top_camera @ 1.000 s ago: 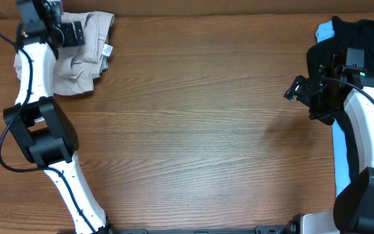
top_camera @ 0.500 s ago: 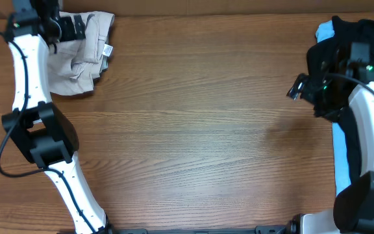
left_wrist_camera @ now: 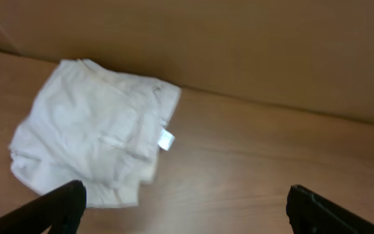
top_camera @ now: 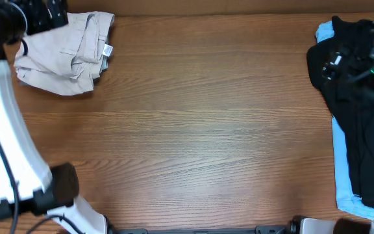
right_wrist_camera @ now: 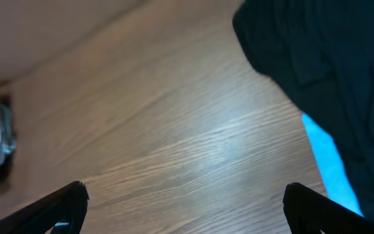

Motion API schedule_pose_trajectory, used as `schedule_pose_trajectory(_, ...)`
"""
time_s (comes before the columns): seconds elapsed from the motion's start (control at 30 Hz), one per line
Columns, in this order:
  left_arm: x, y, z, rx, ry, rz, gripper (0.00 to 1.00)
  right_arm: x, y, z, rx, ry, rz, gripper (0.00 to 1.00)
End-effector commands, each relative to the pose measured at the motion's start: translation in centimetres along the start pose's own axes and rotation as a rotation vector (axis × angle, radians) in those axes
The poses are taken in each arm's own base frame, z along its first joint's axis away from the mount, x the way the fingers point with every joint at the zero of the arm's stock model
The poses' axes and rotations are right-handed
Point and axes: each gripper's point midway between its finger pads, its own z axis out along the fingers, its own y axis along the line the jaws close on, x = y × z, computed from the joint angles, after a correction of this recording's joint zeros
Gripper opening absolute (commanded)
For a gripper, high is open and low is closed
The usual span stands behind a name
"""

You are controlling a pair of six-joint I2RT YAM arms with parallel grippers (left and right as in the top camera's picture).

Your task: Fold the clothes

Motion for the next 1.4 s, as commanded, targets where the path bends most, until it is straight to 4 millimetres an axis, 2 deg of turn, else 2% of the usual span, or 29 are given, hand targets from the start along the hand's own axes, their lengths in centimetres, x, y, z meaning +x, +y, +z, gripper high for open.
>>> schedule_pose_trajectory(0.0, 1.6, -2.4, -3.2, 0.032, 0.016, -0.001, 1.0, 0.3, 0.5, -5.0, -0.018, -0.129, -0.06, 1.0)
schedule_pose_trajectory(0.13, 4.3, -2.4, -5.3, -0.027, 0.088, -0.001, 1.0, 1.8, 0.7, -9.2, -0.042, -0.233, -0.086, 1.0)
schedule_pose_trajectory(0.27, 5.5, -2.2, -5.4, -0.034, 0.136, -0.012, 1.0, 3.0, 0.9, -12.2, -0.069, -0.312, -0.095, 1.0)
schedule_pose_trajectory(0.43, 5.5, -2.0, -5.1, -0.041, 0.141, -0.013, 1.0, 4.4, 1.4, -13.7, -0.107, -0.334, -0.103, 1.0)
schedule_pose_trajectory(1.1, 5.5, -2.0, -5.1, -0.04, 0.142, -0.013, 1.0, 4.4, 1.1, -13.1, -0.086, -0.311, -0.112, 1.0)
schedule_pose_trajectory(1.23, 5.5, -2.0, -5.1, -0.04, 0.142, -0.013, 1.0, 3.3, 3.0, -12.7, -0.15, -0.371, -0.177, 1.0)
schedule_pose_trajectory(1.37, 5.5, -2.0, -5.1, -0.041, 0.142, -0.013, 1.0, 2.0, 5.4, -10.4, -0.221, -0.482, -0.249, 1.0)
